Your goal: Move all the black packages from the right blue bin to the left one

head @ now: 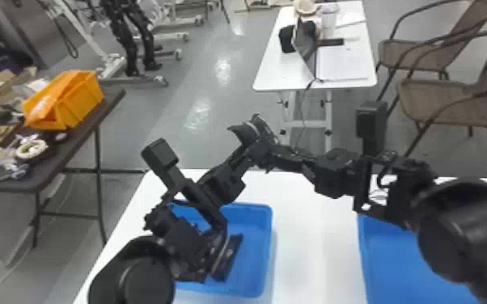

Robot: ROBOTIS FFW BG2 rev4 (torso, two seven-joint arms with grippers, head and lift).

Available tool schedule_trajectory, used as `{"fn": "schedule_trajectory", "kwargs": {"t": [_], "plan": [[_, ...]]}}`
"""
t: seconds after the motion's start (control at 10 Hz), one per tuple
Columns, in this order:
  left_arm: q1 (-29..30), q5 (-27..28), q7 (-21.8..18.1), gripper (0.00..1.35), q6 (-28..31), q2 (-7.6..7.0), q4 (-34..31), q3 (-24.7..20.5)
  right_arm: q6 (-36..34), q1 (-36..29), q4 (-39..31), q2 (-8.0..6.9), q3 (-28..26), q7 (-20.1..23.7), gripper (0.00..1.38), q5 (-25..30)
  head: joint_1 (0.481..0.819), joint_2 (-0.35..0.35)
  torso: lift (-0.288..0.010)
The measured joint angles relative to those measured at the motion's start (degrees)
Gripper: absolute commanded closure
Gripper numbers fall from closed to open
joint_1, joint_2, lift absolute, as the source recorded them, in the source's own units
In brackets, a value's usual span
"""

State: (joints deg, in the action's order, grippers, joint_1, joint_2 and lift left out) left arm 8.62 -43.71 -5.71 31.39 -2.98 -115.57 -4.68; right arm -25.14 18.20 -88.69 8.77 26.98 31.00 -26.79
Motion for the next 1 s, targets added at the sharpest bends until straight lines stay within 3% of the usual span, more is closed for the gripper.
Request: {"fn": "schedule_trajectory", "kwargs": {"t": [0.4, 0.5, 0.6, 0.7, 0.8, 1.0], "plan": [[2.2, 1.6, 1.3, 1.21, -6.4, -0.18, -0.1, 0.9, 0.0, -0.2, 0.0, 0.02, 0.0, 0.0, 1.07, -0.1, 0.679, 0.265, -0.042], [2.6, 1.9, 1.3, 1.21, -7.7, -0.18, -0.1, 0.9, 0.0, -0.3, 0.0, 0.02, 0.0, 0.0, 0.8, -0.2, 0.679, 0.27, -0.042], [3.0, 2.6, 1.4, 1.21, -9.2, -0.18, -0.1, 0.9, -0.2, -0.6, 0.1, 0.0, -0.3, 0.2, 0.33, -0.2, 0.679, 0.274, -0.042], [3.5, 3.9, 1.5, 1.21, -11.3, -0.18, -0.1, 0.8, -0.3, -1.1, -0.1, -0.04, -1.1, 0.4, 0.04, 0.3, 0.677, 0.278, -0.042], [4.2, 7.1, 1.9, 1.21, -14.7, -0.18, -0.1, 0.6, -0.4, -2.2, -1.0, -0.13, -2.8, 0.6, 0.09, 2.0, 0.675, 0.28, -0.042], [7.6, 19.7, 5.7, 1.21, -24.3, 0.28, 0.0, -0.7, 0.9, -7.8, -4.4, -0.91, -10.1, 0.2, 0.2, 7.8, 0.677, 0.286, -0.042]]}}
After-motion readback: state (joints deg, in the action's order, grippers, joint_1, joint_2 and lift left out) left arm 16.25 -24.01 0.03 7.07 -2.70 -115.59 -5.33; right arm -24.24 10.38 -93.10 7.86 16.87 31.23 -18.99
